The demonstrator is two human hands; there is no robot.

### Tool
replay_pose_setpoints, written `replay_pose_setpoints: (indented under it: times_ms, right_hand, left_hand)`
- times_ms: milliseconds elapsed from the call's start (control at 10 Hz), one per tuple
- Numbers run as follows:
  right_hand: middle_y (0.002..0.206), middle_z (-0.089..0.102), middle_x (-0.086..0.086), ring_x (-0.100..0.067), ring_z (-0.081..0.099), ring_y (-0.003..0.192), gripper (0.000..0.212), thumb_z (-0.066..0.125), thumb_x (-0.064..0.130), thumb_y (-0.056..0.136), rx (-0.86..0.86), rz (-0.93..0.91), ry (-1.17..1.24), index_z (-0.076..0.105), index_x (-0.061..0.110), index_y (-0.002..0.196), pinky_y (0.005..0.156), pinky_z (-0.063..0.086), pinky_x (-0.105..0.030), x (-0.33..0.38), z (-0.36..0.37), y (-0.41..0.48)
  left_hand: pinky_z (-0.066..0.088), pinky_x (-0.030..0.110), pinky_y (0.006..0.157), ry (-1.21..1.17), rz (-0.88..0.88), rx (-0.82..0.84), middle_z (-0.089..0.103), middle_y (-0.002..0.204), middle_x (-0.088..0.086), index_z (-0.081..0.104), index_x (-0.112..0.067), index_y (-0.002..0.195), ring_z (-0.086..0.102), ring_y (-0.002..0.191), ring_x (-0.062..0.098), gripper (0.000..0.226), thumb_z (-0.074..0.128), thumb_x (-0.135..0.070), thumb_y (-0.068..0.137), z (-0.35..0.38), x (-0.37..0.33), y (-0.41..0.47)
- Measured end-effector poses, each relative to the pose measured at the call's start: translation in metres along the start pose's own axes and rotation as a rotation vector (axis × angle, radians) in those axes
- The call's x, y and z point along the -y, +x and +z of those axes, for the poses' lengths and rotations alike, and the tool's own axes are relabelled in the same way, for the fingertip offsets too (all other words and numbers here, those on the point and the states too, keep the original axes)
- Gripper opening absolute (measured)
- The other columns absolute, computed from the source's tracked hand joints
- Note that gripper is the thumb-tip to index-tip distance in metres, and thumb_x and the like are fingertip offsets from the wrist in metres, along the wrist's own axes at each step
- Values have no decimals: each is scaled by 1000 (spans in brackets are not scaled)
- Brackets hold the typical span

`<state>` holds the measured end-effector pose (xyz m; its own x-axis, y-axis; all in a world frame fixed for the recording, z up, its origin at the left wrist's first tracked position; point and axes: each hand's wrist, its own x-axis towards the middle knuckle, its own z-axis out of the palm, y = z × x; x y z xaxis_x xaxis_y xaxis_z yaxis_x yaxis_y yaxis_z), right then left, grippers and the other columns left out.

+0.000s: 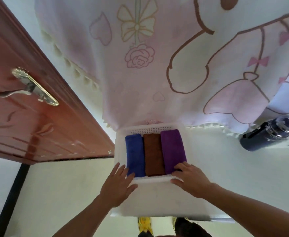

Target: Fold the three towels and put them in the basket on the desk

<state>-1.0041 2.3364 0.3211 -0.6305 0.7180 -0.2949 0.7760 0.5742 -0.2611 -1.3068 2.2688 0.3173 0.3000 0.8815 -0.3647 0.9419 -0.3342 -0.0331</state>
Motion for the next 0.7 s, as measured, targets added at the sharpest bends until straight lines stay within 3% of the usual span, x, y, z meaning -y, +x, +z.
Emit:
replay_pose_setpoints:
  times_ms: [100, 200, 300, 400, 500, 700]
  right_hand:
    - [95, 65, 13, -10, 63, 85, 73, 3, 64, 92, -113, 102, 18, 69, 36, 101, 73, 52, -26, 15, 14, -15]
    - [96, 67, 13, -10, 64, 86, 71, 5, 63, 94, -145, 156, 38, 69, 34, 105, 75, 50, -25, 23, 20, -20]
    - [104, 67, 11, -12, 63, 95, 64, 14, 62, 93, -150, 195, 37, 67, 31, 111, 85, 48, -28, 29, 22, -19]
    - [110, 67, 7, -17, 62, 104, 39, 40, 48, 96, -173, 248, 10, 67, 27, 115, 95, 46, -31, 32, 22, -16]
    - [116, 64, 5, -17, 58, 110, 32, 48, 43, 96, -125, 330, 4, 64, 28, 119, 99, 42, -30, 36, 12, -10]
    - [121, 61, 0, -21, 55, 112, 37, 49, 46, 95, -15, 468, 69, 62, 27, 124, 96, 41, -33, 37, -5, 1]
  left_hand:
    - [24, 47, 108, 60, 59, -44, 72, 90, 1, 71, -22, 94, 67, 93, 22, 58, 20, -49, 100, 6, 4, -1]
    - [20, 49, 110, 67, 83, -54, 67, 81, -1, 65, -22, 86, 64, 87, 21, 45, 29, -48, 96, 11, 8, 2]
    - [14, 48, 112, 62, 93, -75, 63, 77, -2, 60, -23, 82, 63, 83, 20, 44, 26, -47, 97, 10, 9, 1]
    - [3, 49, 117, 62, 115, -40, 64, 96, 4, 58, -19, 98, 58, 100, 25, 52, 13, -46, 98, -1, 8, 7]
    - [-1, 49, 119, 62, 111, -7, 60, 111, 7, 52, -17, 111, 51, 112, 26, 46, 15, -44, 102, -14, 5, 13]
    - [4, 46, 119, 35, 108, -10, 57, 117, 5, 52, -18, 114, 47, 117, 24, 49, 15, -48, 101, -19, 9, 25]
